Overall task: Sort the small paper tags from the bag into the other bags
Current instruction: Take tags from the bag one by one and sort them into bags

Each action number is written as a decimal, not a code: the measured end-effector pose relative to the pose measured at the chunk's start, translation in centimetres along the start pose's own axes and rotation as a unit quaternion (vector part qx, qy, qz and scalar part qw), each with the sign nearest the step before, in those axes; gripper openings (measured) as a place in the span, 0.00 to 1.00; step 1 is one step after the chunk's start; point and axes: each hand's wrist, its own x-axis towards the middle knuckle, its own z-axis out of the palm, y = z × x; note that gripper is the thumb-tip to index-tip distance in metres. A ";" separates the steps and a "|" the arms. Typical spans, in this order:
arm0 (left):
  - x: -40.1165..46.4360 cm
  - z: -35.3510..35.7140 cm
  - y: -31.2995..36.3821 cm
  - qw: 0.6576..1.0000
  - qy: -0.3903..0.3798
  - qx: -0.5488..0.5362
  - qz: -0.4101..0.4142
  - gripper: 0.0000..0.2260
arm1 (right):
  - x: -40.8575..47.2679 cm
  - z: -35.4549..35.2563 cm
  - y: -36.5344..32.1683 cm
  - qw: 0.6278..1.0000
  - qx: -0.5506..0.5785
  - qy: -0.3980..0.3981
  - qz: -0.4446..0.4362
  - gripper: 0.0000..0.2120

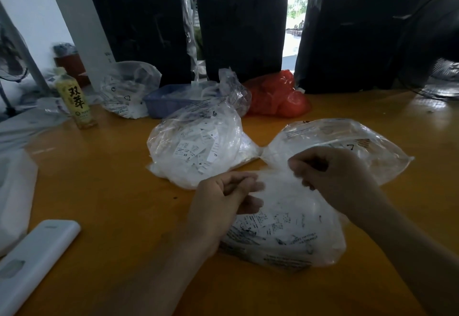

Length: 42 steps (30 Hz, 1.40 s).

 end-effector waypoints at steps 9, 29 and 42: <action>0.4 -0.7 0.7 0.993 0.039 -0.109 -0.023 0.07 | 3.3 -2.9 6.8 0.944 -0.280 0.167 0.045 0.07; 0.1 -0.9 1.2 0.986 0.027 -0.162 -0.004 0.08 | -2.0 4.2 -0.6 0.950 -0.209 -0.187 -0.138 0.09; 0.3 -1.0 0.9 0.972 0.022 -0.234 -0.028 0.11 | -2.2 2.9 -0.6 0.935 -0.241 -0.182 -0.187 0.05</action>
